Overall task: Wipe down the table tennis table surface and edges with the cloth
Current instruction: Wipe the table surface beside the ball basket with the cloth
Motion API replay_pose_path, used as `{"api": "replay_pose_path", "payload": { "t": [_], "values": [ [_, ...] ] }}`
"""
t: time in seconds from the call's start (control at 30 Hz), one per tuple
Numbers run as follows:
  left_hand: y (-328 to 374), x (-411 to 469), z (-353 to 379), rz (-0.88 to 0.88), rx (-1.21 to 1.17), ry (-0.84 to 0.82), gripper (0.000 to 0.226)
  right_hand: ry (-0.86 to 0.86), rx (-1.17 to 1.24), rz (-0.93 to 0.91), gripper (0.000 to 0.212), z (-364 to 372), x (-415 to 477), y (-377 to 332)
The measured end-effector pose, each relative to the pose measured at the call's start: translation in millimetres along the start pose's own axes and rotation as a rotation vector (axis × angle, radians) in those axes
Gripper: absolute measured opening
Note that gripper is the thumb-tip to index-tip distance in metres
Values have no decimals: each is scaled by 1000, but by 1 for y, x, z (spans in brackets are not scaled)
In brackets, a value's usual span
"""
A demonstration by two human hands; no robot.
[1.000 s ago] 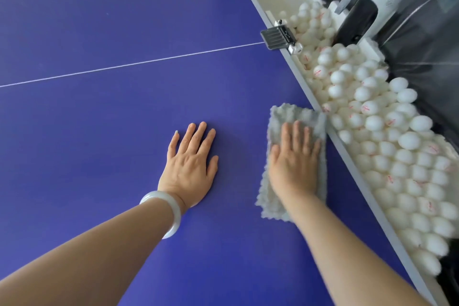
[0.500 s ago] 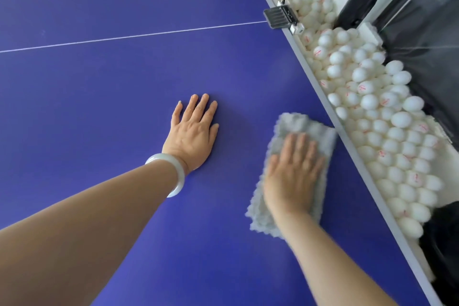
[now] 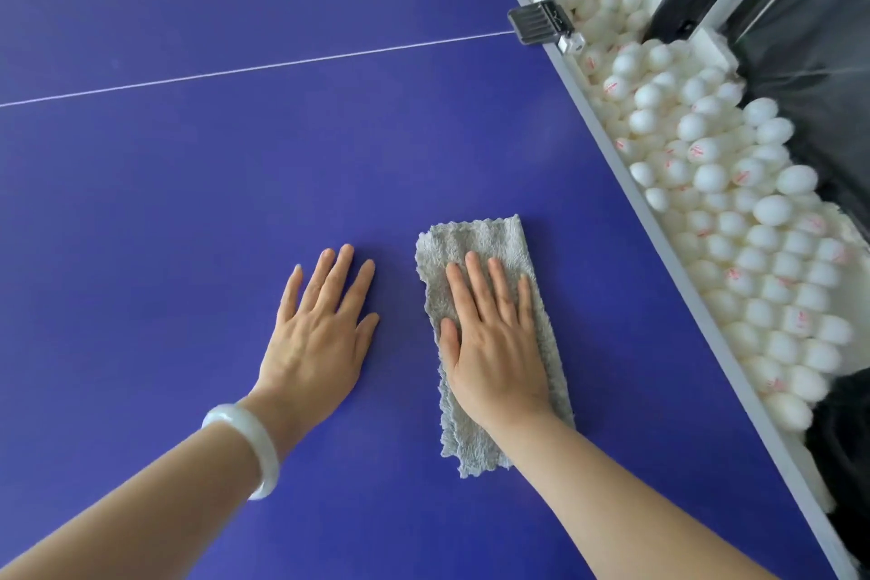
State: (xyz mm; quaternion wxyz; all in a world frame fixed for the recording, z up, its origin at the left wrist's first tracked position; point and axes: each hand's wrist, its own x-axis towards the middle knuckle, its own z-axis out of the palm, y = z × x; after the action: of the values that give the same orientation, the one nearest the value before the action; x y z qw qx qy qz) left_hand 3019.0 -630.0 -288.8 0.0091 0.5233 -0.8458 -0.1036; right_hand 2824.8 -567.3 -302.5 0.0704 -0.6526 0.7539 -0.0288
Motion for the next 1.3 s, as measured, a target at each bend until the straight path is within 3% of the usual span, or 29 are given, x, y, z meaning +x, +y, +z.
{"api": "replay_pose_path", "payload": {
  "t": [0.23,0.37,0.43,0.53,0.6,0.67,0.73,0.8,0.87,0.9,0.97,1.03,1.1,1.17,1.23,1.3],
  "values": [
    [-16,-36,10,-50,-19,40,59,11,-10,4,60,-1,-2,-3],
    [-17,-37,11,-40,-10,37,60,-27,-32,-338,56,-2,-19,35],
    [-18,-37,10,-42,-9,32,60,-15,-70,-379,55,-7,-14,76],
    [-17,-36,9,-39,-13,38,59,36,-86,69,61,-20,6,111],
    [-17,-35,9,-38,-12,47,59,60,-84,345,62,-21,18,87],
    [-19,-36,10,-42,-4,49,58,75,-27,409,58,-16,19,36],
    [-21,-36,10,-44,1,56,57,104,8,194,59,-3,3,-16],
    [-21,-34,11,-31,6,59,57,19,28,-174,61,5,-26,-44],
    [-21,-34,11,-26,12,61,56,-34,36,-420,61,2,-38,-21],
    [-21,-35,11,-32,15,63,57,-35,21,-426,60,-2,-37,4],
    [-21,-37,11,-50,21,62,58,-1,-60,-245,57,-15,-26,64],
    [-21,-37,11,-57,10,63,59,-31,-106,86,57,-33,-10,114],
    [-19,-35,11,-54,-4,65,59,-48,-98,344,58,-40,-2,121],
    [-17,-34,11,-53,-11,69,60,4,-57,478,60,-32,-3,89],
    [-16,-35,10,-59,-19,72,62,41,-25,415,61,-18,-16,39],
    [-16,-35,9,-53,-23,68,63,29,7,111,61,-1,-45,-9]
  ]
}}
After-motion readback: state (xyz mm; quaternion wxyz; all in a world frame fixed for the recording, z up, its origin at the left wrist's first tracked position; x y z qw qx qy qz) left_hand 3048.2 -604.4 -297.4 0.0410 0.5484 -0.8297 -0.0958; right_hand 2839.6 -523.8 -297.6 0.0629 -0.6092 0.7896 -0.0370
